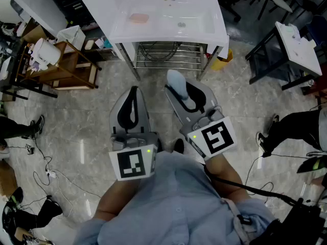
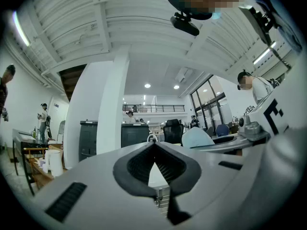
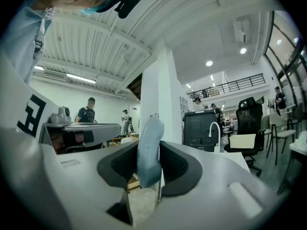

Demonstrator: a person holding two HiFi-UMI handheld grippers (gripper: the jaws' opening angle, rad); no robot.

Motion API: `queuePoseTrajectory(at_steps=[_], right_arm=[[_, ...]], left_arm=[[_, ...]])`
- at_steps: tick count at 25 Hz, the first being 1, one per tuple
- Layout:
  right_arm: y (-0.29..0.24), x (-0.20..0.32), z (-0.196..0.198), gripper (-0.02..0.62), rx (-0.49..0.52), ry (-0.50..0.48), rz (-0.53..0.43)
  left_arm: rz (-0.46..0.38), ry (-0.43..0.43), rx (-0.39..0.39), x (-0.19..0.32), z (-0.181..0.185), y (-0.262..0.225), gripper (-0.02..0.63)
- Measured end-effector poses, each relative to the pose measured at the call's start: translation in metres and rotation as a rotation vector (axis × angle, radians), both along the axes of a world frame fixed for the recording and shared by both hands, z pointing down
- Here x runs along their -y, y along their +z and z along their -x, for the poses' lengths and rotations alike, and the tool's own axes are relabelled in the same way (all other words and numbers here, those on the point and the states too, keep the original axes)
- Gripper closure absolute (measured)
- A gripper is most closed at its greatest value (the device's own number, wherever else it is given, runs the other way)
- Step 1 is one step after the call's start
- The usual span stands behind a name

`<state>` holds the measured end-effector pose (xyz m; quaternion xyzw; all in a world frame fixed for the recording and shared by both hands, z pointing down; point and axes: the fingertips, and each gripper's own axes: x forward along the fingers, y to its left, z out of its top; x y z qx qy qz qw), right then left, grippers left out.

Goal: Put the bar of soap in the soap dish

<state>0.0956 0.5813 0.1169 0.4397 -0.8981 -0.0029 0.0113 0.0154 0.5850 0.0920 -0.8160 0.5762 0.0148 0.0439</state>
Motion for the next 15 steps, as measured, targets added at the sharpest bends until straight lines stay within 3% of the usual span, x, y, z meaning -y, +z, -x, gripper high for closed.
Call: queuePoseTrajectory(at_steps=[15], right_arm=[[-0.008,-0.006,-0.019,0.474,0.072,-0.017,-0.028]], left_arm=[[-0.014,0.000,0.009,-0.006,-0.019,0.001,0.600]])
